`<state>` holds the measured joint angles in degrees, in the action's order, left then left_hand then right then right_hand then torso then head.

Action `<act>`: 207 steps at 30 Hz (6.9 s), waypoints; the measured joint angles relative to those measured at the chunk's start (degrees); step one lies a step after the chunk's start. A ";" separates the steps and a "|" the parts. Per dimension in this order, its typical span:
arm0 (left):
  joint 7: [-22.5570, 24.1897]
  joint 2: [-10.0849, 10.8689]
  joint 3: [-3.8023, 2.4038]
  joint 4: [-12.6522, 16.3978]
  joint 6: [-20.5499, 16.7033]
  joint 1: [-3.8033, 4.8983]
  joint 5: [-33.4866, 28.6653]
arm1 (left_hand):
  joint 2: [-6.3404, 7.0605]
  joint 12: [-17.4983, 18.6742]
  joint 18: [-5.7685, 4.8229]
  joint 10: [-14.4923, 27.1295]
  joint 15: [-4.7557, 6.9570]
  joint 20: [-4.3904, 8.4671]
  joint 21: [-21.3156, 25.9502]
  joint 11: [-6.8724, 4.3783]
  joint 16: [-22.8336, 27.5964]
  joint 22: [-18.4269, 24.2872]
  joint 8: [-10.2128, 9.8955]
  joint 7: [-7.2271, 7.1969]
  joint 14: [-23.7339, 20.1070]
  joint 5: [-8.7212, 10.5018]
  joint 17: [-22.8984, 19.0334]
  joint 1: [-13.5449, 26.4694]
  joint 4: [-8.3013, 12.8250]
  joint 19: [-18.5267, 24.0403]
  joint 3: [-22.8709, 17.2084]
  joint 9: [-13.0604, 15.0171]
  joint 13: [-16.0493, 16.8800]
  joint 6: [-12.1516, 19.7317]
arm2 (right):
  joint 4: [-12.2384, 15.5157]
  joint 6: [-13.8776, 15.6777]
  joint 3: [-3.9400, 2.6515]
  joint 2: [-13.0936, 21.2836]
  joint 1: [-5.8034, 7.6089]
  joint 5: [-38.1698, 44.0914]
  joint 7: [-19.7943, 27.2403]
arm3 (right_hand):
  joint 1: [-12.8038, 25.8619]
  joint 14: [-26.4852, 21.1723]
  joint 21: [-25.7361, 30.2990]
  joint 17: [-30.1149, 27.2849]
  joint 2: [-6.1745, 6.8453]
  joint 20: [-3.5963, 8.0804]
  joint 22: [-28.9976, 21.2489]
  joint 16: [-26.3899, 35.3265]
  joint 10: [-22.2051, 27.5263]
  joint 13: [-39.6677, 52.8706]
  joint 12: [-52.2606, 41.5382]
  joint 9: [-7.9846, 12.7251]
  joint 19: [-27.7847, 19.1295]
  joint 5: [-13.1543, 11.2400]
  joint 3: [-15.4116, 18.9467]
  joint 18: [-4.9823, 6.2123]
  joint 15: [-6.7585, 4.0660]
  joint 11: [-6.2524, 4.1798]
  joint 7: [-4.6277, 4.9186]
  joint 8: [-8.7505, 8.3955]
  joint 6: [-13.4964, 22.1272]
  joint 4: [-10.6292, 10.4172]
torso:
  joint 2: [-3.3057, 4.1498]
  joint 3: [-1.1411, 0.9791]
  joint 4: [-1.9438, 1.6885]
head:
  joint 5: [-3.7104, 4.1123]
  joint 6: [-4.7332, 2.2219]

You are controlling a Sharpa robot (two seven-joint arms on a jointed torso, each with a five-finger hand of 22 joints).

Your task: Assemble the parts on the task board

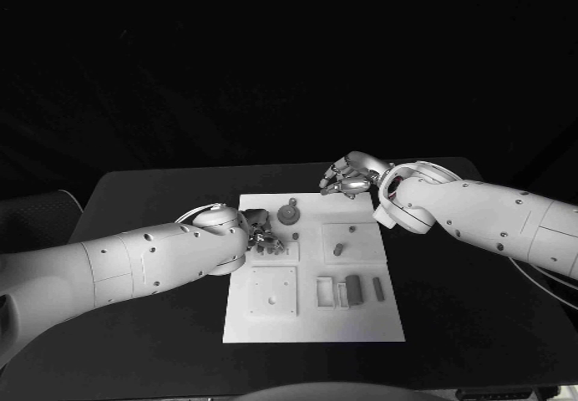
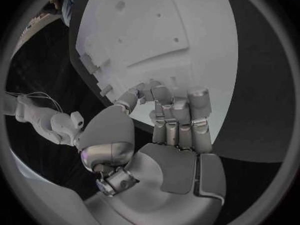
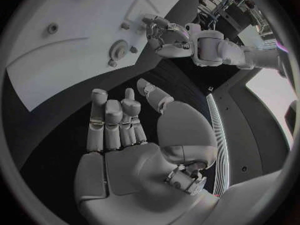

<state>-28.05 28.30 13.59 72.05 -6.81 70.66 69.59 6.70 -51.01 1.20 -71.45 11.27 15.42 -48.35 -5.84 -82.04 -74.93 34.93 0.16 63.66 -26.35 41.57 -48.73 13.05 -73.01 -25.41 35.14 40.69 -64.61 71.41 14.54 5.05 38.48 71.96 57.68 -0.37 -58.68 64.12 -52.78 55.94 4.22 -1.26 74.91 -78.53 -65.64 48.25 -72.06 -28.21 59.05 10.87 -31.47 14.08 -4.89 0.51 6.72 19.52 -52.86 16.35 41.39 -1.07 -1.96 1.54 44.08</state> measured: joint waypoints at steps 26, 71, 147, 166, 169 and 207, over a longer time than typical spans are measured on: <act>0.01 0.25 0.00 -0.11 0.12 -0.03 -2.26 | -1.32 -0.24 0.00 0.00 -0.12 -0.10 0.00 0.00 0.00 0.02 0.06 -0.11 -0.14 -0.90 -0.11 0.32 0.03 0.10 0.13 0.07 -0.12 0.11 | -0.10 -0.05 0.00 -0.07 -0.07 -0.04 0.00 | 0.00 -0.04 0.00 0.00 0.00 0.00 0.00 0.00 0.00 0.05 0.00 -0.04 0.00 0.00 0.00 0.11 0.10 0.00 0.02 0.00 -0.21 0.00 | 0.02 0.01 0.01 | 0.03 -0.02; -0.01 0.48 -0.02 -0.15 0.92 -0.05 -4.61 | -1.61 -0.24 0.04 0.41 0.01 -0.20 0.23 0.00 0.00 0.00 0.18 -0.07 -0.34 -1.10 -0.27 0.48 0.21 0.21 1.06 0.09 -0.22 0.54 | -0.14 -0.17 0.00 -0.12 -0.21 -0.08 0.01 | 0.00 0.04 0.00 -0.04 0.00 0.00 0.00 0.00 0.21 0.02 0.00 -0.14 0.00 0.00 0.00 0.16 -0.03 0.21 0.01 -0.24 -0.01 0.00 | -0.02 -0.02 0.01 | -0.07 -0.02; 0.93 0.87 0.02 -0.52 -1.50 -0.09 -7.44 | 0.69 -0.45 0.46 1.02 0.07 -0.08 0.67 0.20 -0.01 0.00 0.18 -0.18 -0.91 1.11 -0.59 5.62 -0.23 0.54 4.96 0.18 -0.56 1.47 | -0.25 -0.17 0.00 -0.15 -0.22 -0.10 0.04 | 0.00 0.03 0.00 -0.03 0.00 0.00 0.00 0.00 0.21 0.06 0.00 -0.32 0.00 0.00 0.00 0.01 -0.01 0.21 0.11 -0.24 0.08 0.00 | -0.01 0.01 0.01 | 0.18 -0.26; 2.29 5.14 -0.66 2.50 -2.67 -0.02 -13.97 | -0.10 0.26 0.47 3.39 -0.81 -0.31 2.40 1.13 0.84 0.01 -0.59 1.12 -2.54 1.34 -1.36 5.74 0.66 2.65 4.75 -0.03 -1.35 3.66 | -0.76 -0.17 0.00 0.17 -0.27 -0.10 0.06 | 0.00 0.04 0.00 -0.03 0.00 0.00 0.00 0.00 0.21 0.05 0.00 -0.37 0.00 0.00 0.00 0.15 0.01 0.21 0.10 -0.45 0.09 0.00 | -0.07 -0.02 -0.02 | 0.16 -0.74; 2.59 5.49 -2.26 2.80 -2.67 0.10 -16.03 | -0.87 1.55 0.44 5.09 -1.81 -1.00 3.90 2.22 2.07 0.03 -1.69 2.09 -4.08 1.34 -2.11 5.59 1.12 4.13 4.41 -0.60 -2.45 5.56 | -0.89 -0.16 0.00 0.16 -0.27 -0.10 0.06 | 0.00 0.04 0.00 -0.03 0.00 0.00 0.00 0.00 0.21 0.05 0.00 -0.37 0.00 0.00 0.00 0.28 0.02 0.21 0.09 -0.45 0.09 0.00 | -0.08 -0.01 -0.05 | 0.11 -0.91; 8.03 -5.03 -3.35 -18.16 2.52 5.15 -8.54 | -4.21 20.00 0.02 6.03 -6.57 -5.19 11.98 7.49 9.93 3.97 -12.13 6.55 -3.25 6.23 -4.94 3.34 -0.18 4.18 1.59 -5.24 -14.54 12.89 | -1.82 -0.16 0.00 -0.65 -0.26 -0.33 0.04 | 0.00 0.08 0.00 -0.03 0.00 -0.01 0.00 0.00 0.21 0.09 0.00 -0.35 -0.01 0.00 0.00 0.18 0.23 0.21 0.14 -0.67 0.55 0.00 | 0.29 0.05 0.21 | 0.28 -3.50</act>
<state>-20.02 23.27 10.23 53.89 -4.29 75.82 61.05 2.49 -31.01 1.23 -65.42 4.70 10.23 -36.37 1.64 -72.11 -70.96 22.80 6.71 60.40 -20.12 36.64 -45.39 12.87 -68.83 -23.82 29.90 26.15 -51.72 69.59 14.39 5.05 37.83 71.70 57.35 -0.33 -58.68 64.20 -52.78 55.91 4.22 -1.26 74.91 -78.53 -65.43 48.34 -72.05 -28.55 59.04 10.87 -31.48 14.25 -4.66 0.72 6.86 18.85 -52.31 16.35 41.68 -1.02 -1.75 1.82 40.58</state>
